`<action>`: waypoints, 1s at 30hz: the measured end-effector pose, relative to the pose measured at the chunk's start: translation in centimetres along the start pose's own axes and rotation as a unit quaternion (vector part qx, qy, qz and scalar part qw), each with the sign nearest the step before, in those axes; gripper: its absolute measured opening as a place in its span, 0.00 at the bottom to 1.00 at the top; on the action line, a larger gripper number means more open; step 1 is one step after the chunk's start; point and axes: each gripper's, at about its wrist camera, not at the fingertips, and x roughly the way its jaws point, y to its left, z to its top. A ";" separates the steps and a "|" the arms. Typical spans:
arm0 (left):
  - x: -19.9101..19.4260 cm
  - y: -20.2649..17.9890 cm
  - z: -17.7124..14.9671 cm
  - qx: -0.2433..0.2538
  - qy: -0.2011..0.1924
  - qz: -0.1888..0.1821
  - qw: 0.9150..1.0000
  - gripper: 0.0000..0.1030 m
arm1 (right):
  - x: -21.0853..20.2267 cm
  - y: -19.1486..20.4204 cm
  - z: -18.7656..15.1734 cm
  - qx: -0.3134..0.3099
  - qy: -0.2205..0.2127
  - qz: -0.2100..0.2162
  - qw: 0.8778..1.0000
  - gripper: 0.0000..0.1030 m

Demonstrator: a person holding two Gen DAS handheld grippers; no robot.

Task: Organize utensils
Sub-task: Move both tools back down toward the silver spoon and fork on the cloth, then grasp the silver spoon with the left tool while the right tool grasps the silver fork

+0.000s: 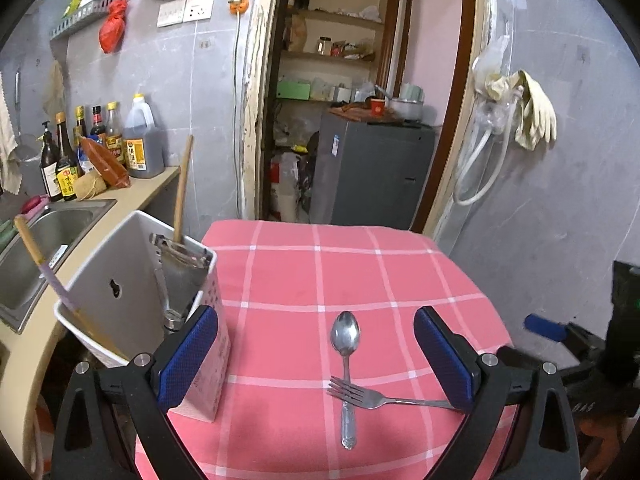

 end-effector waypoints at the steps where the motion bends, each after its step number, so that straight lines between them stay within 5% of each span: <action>1: 0.4 -0.2 -0.1 0.001 0.004 0.001 1.000 0.96 | 0.7 0.0 -0.4 -0.005 0.012 0.005 1.000 0.89; 4: 1.3 -0.7 -0.2 0.005 0.013 0.002 1.000 0.96 | 3.0 0.3 -1.4 -0.027 0.049 0.025 0.998 0.73; 13: 4.8 -1.5 -1.1 0.001 0.042 0.002 0.999 0.96 | 7.5 1.5 -3.6 -0.057 0.118 0.068 0.989 0.45; 25: 10.6 -0.3 -3.0 -0.040 0.113 -0.009 0.993 0.95 | 7.8 2.2 -3.6 -0.097 0.125 0.080 0.984 0.36; 30: 13.2 0.2 -3.7 -0.053 0.156 -0.023 0.986 0.87 | 8.2 3.1 -3.7 -0.120 0.136 0.079 0.980 0.31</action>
